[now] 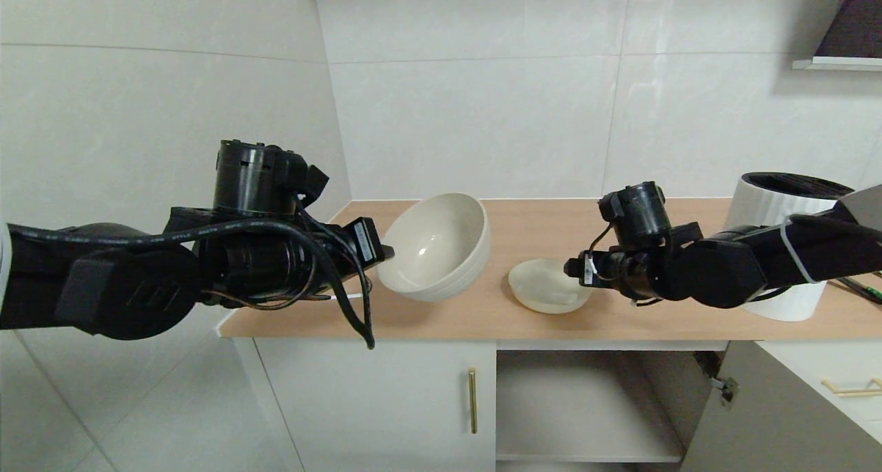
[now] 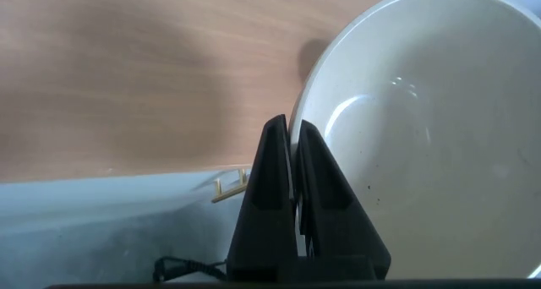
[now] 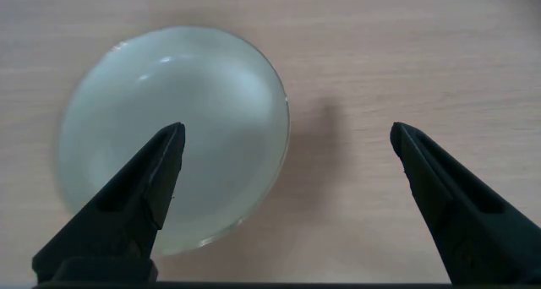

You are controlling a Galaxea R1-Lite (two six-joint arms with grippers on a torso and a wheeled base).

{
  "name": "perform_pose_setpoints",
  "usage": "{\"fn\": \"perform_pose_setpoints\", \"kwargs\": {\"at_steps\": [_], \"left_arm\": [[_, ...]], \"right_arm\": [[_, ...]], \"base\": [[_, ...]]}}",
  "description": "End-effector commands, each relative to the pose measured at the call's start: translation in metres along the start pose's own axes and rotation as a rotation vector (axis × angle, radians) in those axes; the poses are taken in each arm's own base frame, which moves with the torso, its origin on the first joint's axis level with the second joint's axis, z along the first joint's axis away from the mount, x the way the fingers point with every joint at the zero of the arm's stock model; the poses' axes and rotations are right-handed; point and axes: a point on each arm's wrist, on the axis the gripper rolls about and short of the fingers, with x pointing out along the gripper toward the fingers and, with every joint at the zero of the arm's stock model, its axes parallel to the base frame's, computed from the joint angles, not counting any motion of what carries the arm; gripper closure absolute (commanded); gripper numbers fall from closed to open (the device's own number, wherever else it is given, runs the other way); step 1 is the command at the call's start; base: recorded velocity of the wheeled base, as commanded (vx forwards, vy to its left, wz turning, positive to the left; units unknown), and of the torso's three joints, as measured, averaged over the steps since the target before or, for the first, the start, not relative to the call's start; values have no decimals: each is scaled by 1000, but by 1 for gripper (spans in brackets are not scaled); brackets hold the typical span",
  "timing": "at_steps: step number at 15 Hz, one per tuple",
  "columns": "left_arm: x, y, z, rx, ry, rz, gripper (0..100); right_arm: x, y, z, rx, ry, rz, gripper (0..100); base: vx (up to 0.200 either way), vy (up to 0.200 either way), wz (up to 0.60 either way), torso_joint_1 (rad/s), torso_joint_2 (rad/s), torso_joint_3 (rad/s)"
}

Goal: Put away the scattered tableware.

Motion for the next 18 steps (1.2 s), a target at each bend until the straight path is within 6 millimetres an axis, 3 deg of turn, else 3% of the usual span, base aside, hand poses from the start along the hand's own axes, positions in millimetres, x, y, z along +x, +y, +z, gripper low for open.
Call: {"fn": "perform_pose_setpoints", "kwargs": {"at_steps": [1, 4, 12, 13, 18], "left_arm": [[-6, -2, 1, 1, -11, -8, 100], [-6, -1, 2, 2, -16, -10, 100], [-7, -2, 2, 1, -19, -10, 100], [-7, -2, 3, 1, -21, -10, 100], [-8, -4, 7, 4, -57, -34, 100]], "right_arm": [[17, 1, -10, -9, 31, -18, 0], [29, 0, -12, -5, 28, -56, 0], [35, 1, -17, -8, 43, -57, 0], [36, 1, -17, -6, 45, -55, 100], [31, 2, -13, 33, 41, -25, 100]], "base": [[0, 0, 0, 0, 0, 0], [0, 0, 0, 0, 0, 0], [0, 0, 0, 0, 0, 0], [0, 0, 0, 0, 0, 0], [0, 0, 0, 0, 0, 0]]}}
